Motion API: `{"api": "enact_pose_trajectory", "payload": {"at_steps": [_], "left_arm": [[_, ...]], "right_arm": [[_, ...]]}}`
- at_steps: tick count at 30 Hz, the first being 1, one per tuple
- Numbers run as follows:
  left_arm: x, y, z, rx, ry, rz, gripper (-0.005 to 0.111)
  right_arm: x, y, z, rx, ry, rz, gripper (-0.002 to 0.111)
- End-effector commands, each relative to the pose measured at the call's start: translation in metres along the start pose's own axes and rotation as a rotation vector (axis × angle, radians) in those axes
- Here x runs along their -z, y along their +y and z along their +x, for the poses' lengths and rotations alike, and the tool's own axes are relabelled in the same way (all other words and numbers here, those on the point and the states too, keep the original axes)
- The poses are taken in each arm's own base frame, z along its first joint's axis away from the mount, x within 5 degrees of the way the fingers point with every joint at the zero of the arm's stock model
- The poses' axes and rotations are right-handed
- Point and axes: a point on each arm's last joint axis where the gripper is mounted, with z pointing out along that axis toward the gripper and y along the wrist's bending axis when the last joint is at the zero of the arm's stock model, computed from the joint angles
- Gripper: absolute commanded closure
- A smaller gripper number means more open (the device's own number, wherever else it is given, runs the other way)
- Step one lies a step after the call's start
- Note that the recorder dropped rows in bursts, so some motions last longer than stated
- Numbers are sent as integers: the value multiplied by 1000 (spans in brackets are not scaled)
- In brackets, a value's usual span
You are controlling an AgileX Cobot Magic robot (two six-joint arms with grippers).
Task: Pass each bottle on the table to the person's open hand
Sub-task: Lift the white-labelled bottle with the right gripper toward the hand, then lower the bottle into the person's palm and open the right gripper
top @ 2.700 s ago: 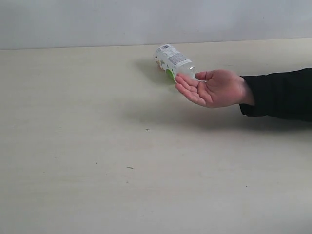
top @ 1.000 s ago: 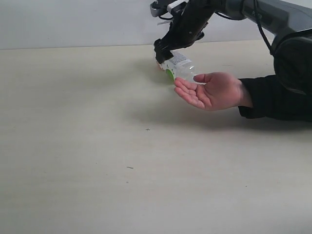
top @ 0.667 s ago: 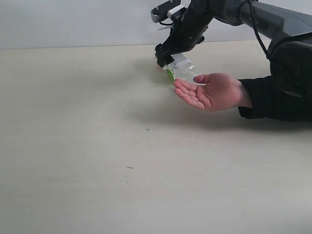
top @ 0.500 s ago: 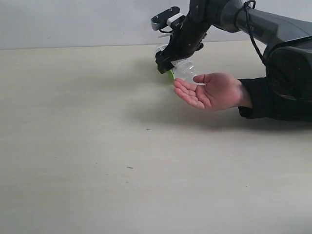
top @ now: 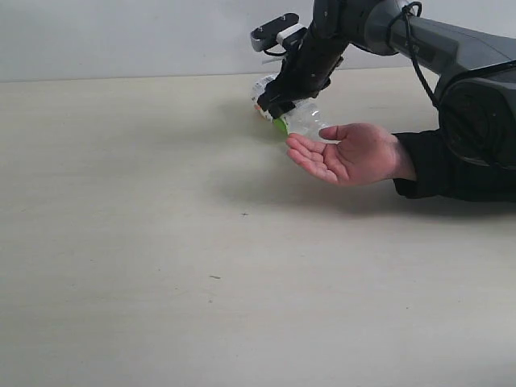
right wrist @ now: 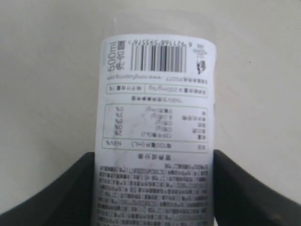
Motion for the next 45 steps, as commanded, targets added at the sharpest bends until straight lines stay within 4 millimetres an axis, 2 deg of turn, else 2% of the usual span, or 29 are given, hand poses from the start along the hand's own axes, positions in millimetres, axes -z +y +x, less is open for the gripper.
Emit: {"api": "enact_pose_trajectory", "payload": {"at_steps": [1,4,6,11,16,23,27,30,37,41,44,45], "left_arm": [[1,0,0,6,-6,-2,107],[1,0,0,6,-6,-2,107],[1,0,0,6,-6,-2,107],[1,0,0,6,-6,-2,107],[1,0,0,6,-6,-2,107],[1,0,0,6,-6,-2,107],[1,0,0,6,-6,-2,107],[1,0,0,6,-6,-2,107],[1,0,0,6,-6,-2,107],[1,0,0,6,-6,-2,107],[1,0,0,6,-6,-2,107],[1,0,0,6,-6,-2,107]], "right_arm": [[5,-2,-3,-14,-11,9,106],[9,-2,-5,-23,-19,12,108],[23,-3,-11,-32,-45,19,108],[92,-3,-34,-84,-142,42,108],[144,1,-38,-107,-128,32,108],[155,-4,-25,-165,23,103,108],[158,-9,-23,-181,33,166,108],[169,-3,-21,-198,23,119,108],[201,8,1,-201,72,106,108],[218,19,31,-176,137,96,108],[241,28,52,-170,51,117,108],[247,31,57,-225,-31,121,108]]}}
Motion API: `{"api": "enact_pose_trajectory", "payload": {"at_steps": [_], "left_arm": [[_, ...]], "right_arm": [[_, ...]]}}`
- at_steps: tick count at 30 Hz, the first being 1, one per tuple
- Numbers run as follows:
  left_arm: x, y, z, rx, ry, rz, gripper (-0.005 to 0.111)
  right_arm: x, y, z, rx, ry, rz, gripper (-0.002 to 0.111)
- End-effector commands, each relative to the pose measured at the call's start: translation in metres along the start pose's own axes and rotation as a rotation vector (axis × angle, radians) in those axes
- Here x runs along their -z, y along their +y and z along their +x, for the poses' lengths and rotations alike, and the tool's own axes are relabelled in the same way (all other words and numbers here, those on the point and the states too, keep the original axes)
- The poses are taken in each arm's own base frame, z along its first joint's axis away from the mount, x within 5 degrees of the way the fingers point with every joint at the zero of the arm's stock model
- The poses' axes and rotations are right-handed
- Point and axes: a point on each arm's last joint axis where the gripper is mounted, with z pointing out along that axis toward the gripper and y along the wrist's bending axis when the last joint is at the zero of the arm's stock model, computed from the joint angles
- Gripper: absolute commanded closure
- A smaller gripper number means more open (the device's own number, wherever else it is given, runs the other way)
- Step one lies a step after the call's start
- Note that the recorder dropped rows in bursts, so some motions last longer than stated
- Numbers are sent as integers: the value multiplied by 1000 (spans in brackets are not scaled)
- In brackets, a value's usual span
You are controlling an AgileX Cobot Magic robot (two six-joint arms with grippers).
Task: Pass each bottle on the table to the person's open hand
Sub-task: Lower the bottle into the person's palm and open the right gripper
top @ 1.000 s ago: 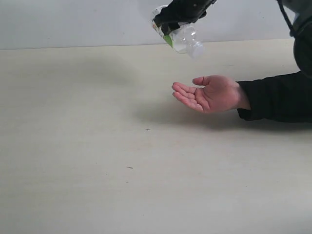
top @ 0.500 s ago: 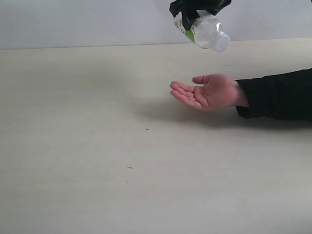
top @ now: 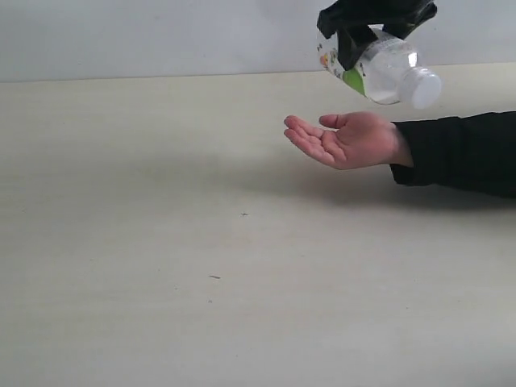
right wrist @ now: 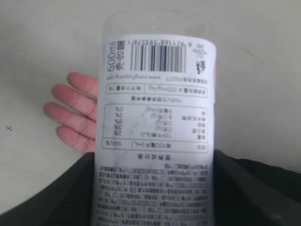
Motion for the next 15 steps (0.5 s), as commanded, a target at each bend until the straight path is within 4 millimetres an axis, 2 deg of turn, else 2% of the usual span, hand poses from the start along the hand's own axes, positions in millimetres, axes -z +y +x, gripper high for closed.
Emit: {"api": "enact_pose_trajectory", "payload": {"at_steps": [1,3,7,11,15], "left_arm": [[1,0,0,6,-6,-2,107],[1,0,0,6,-6,-2,107],[1,0,0,6,-6,-2,107],[1,0,0,6,-6,-2,107],[1,0,0,6,-6,-2,107]], "right_arm": [[23,4,24,-77,-191,-2,108],[15,8,35,-110,-212,-33,108],[-26,11,50,-156,-185,-38,108],[-47,15,48,-206,-177,-83,108],[-60,17,48,-224,-155,-98,108]]}}
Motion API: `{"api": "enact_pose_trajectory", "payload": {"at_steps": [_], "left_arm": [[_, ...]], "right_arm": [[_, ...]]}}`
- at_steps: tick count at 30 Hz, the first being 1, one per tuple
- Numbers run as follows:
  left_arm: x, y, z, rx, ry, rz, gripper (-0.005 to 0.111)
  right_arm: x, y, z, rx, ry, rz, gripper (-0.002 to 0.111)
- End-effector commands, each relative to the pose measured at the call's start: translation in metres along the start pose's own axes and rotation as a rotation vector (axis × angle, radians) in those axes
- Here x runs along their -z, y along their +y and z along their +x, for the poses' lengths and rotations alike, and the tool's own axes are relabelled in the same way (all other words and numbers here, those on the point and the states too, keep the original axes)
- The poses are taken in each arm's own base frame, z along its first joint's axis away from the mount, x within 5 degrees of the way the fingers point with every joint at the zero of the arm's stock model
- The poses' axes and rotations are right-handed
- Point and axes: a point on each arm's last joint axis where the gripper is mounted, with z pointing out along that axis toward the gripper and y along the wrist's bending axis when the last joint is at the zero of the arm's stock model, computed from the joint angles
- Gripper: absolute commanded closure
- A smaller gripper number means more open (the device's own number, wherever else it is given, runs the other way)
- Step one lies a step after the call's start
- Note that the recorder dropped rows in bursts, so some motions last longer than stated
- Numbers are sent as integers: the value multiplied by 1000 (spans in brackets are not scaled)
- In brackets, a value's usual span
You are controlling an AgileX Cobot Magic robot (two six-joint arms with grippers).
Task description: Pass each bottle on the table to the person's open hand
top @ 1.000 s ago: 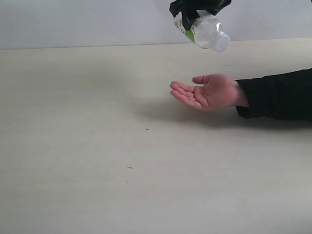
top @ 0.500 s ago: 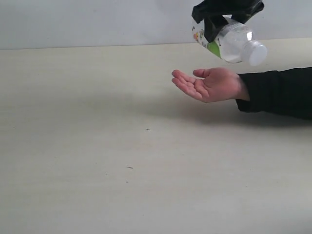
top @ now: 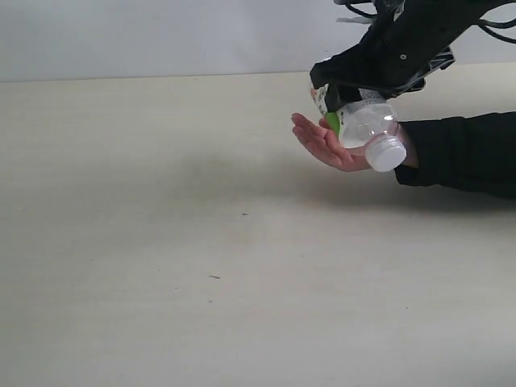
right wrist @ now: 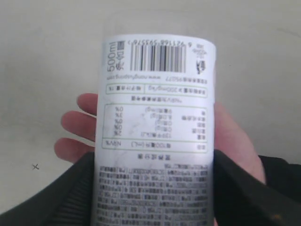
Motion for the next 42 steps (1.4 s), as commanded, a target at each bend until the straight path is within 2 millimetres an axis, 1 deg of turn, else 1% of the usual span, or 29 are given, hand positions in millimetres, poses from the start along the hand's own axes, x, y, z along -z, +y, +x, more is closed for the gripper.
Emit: {"api": "enact_pose_trajectory", "payload": {"at_steps": [1,3,5,8,9,12,13,14,16,21,24,26,29,32,33,34,35,38,40,41,42], "left_arm": [[1,0,0,6,-8,-1,107],[1,0,0,6,-8,-1,107],[1,0,0,6,-8,-1,107],[1,0,0,6,-8,-1,107],[1,0,0,6,-8,-1,107],[1,0,0,6,-8,-1,107],[1,0,0,6,-8,-1,107],[1,0,0,6,-8,-1,107],[1,0,0,6,-8,-1,107],[1,0,0,6,-8,-1,107],[1,0,0,6,-8,-1,107],[1,0,0,6,-8,-1,107],[1,0,0,6,-8,-1,107],[1,0,0,6,-8,-1,107],[1,0,0,6,-8,-1,107],[1,0,0,6,-8,-1,107],[1,0,0,6,-8,-1,107],[1,0,0,6,-8,-1,107],[1,0,0,6,-8,-1,107],[1,0,0,6,-8,-1,107],[1,0,0,6,-8,-1,107]], "right_arm": [[-12,-1,1,-15,7,-5,108],[-17,-1,2,-16,20,-4,104],[-18,-1,3,-17,24,-4,96],[-18,-1,2,-16,17,-4,76],[-18,-1,2,-16,17,-4,64],[-15,-1,0,-13,-2,-2,37],[-14,-2,0,-7,-7,2,30],[-12,-2,-1,2,-14,7,27],[-8,-2,-2,22,-26,15,25],[8,-2,-5,54,-64,23,26],[25,-1,-8,57,-106,21,31],[39,0,-10,58,-145,19,40],[61,2,-14,58,-215,13,63],[84,4,-11,49,-272,-1,93],[92,6,-8,33,-297,-16,103],[100,6,-3,24,-329,-26,108],[109,7,2,19,-369,-31,108],[127,5,25,-15,-515,-48,108],[139,3,47,-48,-624,-59,108],[140,2,60,-61,-652,-60,108],[146,0,73,-67,-702,-58,108]]}}
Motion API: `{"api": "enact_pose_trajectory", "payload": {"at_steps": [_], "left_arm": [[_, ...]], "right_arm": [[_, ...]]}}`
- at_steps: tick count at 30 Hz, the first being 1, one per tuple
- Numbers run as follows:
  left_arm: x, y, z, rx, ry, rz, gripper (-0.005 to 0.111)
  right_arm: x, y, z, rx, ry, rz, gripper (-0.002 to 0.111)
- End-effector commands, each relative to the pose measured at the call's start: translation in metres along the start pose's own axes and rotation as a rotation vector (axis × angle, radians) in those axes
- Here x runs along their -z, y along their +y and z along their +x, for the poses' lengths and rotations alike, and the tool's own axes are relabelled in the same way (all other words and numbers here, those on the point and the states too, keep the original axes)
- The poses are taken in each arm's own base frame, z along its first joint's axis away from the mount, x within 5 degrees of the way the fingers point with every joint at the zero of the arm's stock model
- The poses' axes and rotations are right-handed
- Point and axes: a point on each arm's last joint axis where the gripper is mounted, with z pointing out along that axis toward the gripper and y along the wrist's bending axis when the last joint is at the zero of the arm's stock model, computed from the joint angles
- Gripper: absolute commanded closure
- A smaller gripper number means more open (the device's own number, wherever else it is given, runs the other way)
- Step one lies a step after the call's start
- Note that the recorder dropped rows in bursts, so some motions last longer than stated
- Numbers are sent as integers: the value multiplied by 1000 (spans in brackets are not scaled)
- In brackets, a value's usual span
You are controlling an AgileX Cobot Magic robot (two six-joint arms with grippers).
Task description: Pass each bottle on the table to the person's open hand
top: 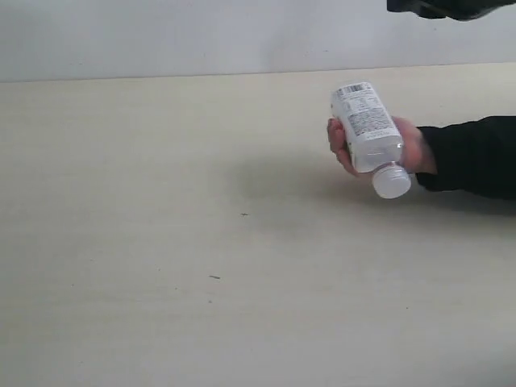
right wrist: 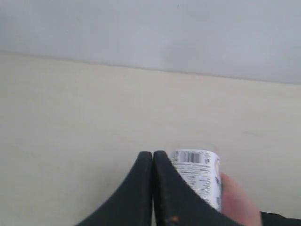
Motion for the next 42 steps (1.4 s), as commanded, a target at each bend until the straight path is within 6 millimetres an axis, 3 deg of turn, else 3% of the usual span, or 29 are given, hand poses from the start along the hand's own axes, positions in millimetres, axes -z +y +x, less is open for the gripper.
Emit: {"api": "enact_pose_trajectory", "payload": {"at_steps": [1,8,11,16,24,42], "left_arm": [[1,0,0,6,-8,-1,107],[1,0,0,6,-8,-1,107],[1,0,0,6,-8,-1,107],[1,0,0,6,-8,-1,107],[1,0,0,6,-8,-1,107],[1,0,0,6,-8,-1,107]], "right_arm": [[46,-6,34,-32,-228,3,108],[111,-14,105,-54,-379,-13,108],[124,-16,133,-77,-372,-29,108],[142,-15,159,-86,-315,-61,108],[156,-12,166,-188,-330,-122,108],[157,-11,166,-191,-331,-131,108]]}}
